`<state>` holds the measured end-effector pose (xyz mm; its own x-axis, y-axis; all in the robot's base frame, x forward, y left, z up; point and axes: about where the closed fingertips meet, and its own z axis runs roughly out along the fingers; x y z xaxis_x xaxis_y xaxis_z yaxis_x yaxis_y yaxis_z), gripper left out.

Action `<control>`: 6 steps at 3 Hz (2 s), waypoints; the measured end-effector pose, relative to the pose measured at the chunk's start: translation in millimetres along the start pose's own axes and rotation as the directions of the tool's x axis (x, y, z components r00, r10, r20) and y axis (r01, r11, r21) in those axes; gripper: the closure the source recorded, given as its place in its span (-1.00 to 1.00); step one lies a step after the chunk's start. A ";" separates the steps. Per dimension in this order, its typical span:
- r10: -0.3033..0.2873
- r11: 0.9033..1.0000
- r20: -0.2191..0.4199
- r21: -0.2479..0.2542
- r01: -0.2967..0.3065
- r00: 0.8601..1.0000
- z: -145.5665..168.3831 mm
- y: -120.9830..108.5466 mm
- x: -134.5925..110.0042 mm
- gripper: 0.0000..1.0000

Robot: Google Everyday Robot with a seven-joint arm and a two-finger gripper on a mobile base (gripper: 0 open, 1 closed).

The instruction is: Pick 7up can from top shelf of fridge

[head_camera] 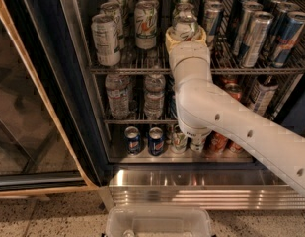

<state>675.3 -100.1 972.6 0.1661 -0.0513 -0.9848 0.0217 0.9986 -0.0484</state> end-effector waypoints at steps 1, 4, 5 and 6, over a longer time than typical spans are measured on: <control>0.000 1.000 -0.010 -0.017 0.000 1.000 -5.8 -0.2 -2.3 1.00; 0.004 0.998 -0.035 -0.065 -0.006 0.999 -39.3 -6.7 -22.0 1.00; 0.006 0.997 -0.024 -0.075 -0.008 1.000 -43.6 -7.5 -31.8 1.00; 0.015 0.994 -0.013 -0.106 -0.017 1.000 -50.0 0.3 -51.5 1.00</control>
Offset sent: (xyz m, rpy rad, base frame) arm -0.0375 -0.0009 0.0038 0.0016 0.0551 0.0785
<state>617.4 -96.5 1014.9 0.1535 -0.0357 -0.9875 -0.0855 0.9951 -0.0493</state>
